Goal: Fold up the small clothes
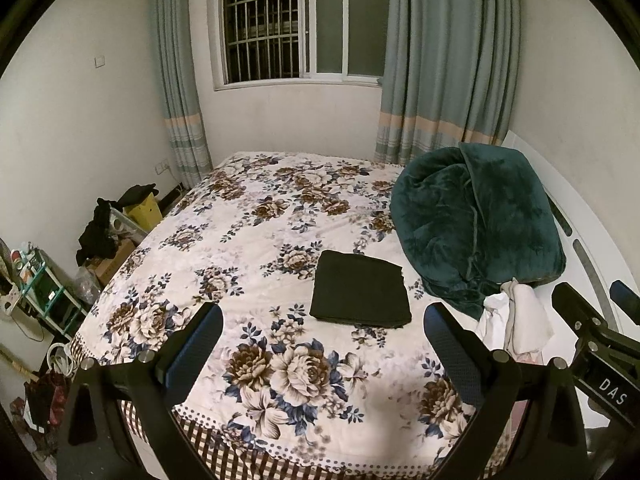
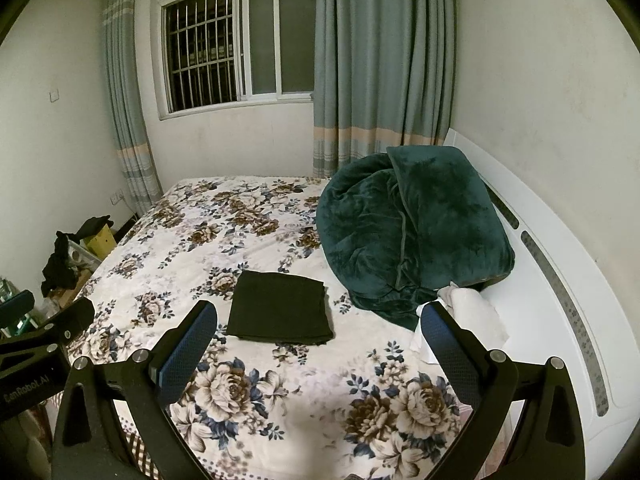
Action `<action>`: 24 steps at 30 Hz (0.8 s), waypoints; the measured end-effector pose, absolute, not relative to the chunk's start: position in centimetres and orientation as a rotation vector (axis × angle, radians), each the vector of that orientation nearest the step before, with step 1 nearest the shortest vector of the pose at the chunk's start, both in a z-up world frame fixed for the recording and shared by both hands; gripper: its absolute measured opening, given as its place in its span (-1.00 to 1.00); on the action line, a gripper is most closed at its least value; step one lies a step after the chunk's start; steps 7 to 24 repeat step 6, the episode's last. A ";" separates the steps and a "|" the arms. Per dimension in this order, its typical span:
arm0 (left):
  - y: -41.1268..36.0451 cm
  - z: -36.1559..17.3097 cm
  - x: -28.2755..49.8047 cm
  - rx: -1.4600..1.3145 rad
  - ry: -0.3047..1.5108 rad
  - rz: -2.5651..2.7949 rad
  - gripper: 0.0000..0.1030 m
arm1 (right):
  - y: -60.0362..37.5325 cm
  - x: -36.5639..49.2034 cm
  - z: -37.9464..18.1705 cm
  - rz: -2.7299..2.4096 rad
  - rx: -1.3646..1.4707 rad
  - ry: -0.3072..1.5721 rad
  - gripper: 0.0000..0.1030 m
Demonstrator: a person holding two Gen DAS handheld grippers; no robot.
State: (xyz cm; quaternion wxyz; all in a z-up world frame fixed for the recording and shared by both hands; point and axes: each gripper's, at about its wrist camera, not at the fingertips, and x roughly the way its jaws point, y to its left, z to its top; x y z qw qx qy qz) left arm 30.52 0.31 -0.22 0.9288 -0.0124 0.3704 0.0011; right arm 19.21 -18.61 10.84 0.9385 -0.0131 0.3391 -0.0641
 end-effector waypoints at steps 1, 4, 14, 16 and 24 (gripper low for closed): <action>0.3 -0.2 30.6 -0.027 0.759 0.002 0.99 | -18.7 19.1 10.8 -0.133 -0.026 0.693 1.00; 0.4 -0.1 30.6 -0.024 0.753 0.006 0.99 | -18.7 19.0 10.7 -0.133 -0.025 0.693 1.00; 0.6 0.0 30.7 -0.026 0.754 0.008 0.99 | -18.7 18.9 10.7 -0.135 -0.024 0.692 1.00; 0.6 0.0 30.7 -0.026 0.754 0.008 0.99 | -18.7 18.9 10.7 -0.135 -0.024 0.692 1.00; 0.6 0.0 30.7 -0.026 0.754 0.008 0.99 | -18.7 18.9 10.7 -0.135 -0.024 0.692 1.00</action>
